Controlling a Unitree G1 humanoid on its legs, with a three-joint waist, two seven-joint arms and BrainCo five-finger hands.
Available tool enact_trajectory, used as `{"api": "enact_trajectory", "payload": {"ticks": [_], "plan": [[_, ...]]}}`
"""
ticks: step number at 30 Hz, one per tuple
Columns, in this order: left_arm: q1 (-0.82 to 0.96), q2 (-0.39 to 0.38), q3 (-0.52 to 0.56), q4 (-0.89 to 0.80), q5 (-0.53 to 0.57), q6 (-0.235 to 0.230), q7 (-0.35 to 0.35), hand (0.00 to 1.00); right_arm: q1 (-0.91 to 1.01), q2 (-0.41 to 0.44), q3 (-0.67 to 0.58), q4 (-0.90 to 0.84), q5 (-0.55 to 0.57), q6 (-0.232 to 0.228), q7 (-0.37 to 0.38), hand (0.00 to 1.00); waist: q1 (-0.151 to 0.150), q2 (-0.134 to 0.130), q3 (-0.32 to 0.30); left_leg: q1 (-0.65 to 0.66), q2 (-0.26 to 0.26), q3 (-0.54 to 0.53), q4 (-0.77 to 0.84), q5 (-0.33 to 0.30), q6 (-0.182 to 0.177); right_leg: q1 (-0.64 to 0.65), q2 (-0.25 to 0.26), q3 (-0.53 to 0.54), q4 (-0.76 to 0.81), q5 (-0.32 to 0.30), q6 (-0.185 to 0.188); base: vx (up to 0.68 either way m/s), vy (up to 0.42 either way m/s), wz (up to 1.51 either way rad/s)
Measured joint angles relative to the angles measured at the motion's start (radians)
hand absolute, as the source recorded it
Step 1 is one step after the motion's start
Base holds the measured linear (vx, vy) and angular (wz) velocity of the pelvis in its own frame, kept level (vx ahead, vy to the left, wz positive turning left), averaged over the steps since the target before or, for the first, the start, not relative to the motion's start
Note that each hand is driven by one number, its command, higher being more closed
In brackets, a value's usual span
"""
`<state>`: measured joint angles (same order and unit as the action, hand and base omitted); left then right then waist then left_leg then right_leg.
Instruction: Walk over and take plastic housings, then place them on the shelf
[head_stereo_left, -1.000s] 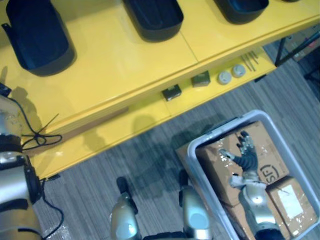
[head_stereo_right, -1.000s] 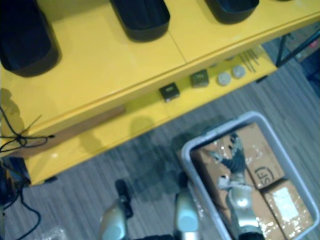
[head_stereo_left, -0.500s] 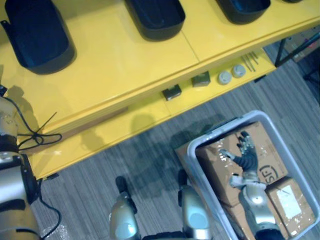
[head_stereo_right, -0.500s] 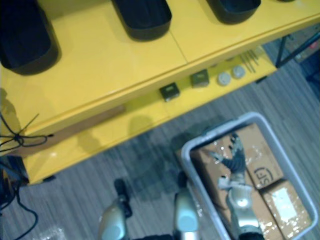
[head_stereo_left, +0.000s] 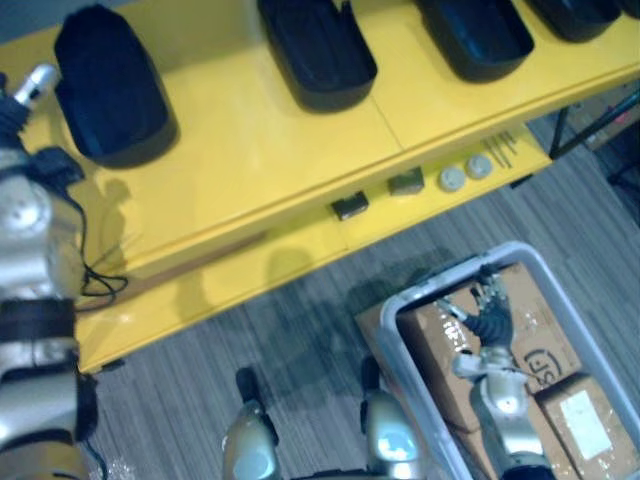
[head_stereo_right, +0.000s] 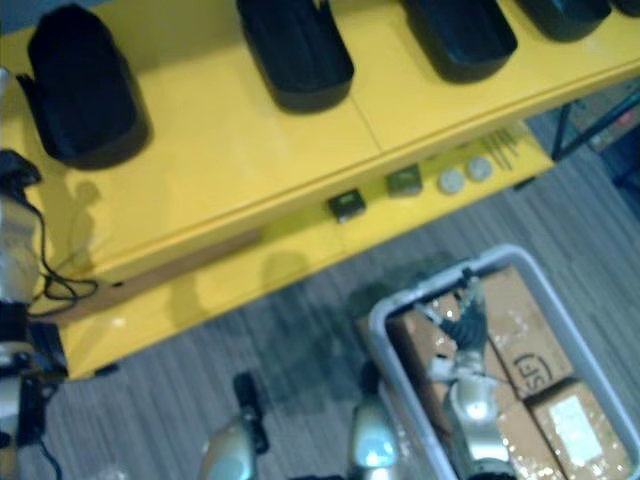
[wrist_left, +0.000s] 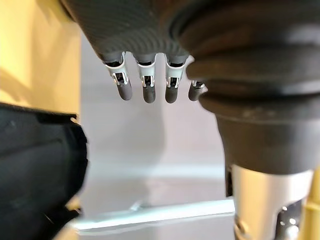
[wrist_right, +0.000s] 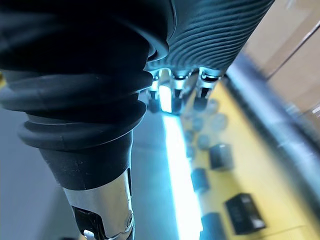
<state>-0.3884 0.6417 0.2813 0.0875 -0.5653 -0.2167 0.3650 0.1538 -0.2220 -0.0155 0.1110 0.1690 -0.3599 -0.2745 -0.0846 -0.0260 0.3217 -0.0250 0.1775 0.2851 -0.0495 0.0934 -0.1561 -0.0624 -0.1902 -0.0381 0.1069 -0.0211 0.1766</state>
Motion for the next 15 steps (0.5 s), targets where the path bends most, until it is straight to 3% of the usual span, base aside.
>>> {"api": "enact_trajectory", "payload": {"ticks": [3,5,10,15], "plan": [[0.122,-0.070,0.070,-0.091,0.080,-0.009,0.006,0.00,0.045,0.004,-0.032,-0.009,-0.033,0.011,-0.014,0.00,0.024,0.042,-0.061,0.044,-0.001,-0.013,-0.028,0.000,0.000,0.056,0.000,-0.044,-0.020,0.000,0.000,0.10,-0.002,0.18],[0.182,-0.073,0.121,-0.112,0.105,-0.028,0.015,0.00,0.057,0.021,-0.040,-0.005,-0.039,0.014,-0.015,0.00,0.037,0.059,-0.108,0.050,-0.002,-0.033,-0.029,-0.001,-0.002,0.087,-0.001,-0.075,-0.038,0.000,0.000,0.04,-0.007,0.27],[0.290,-0.152,0.244,-0.139,0.102,-0.067,0.055,0.00,0.060,0.074,-0.043,0.044,-0.067,0.020,-0.052,0.00,0.071,0.070,-0.174,0.063,-0.005,-0.068,-0.031,0.001,-0.006,0.145,-0.002,-0.123,-0.076,-0.003,-0.004,-0.04,-0.014,0.22],[0.500,-0.357,0.297,-0.155,0.101,-0.073,0.071,0.00,0.074,0.113,-0.080,0.110,-0.090,0.055,-0.109,0.00,0.093,0.084,-0.217,0.075,-0.003,-0.104,-0.038,0.011,-0.013,0.175,0.001,-0.160,-0.078,-0.019,-0.021,-0.08,-0.015,0.16]]}}
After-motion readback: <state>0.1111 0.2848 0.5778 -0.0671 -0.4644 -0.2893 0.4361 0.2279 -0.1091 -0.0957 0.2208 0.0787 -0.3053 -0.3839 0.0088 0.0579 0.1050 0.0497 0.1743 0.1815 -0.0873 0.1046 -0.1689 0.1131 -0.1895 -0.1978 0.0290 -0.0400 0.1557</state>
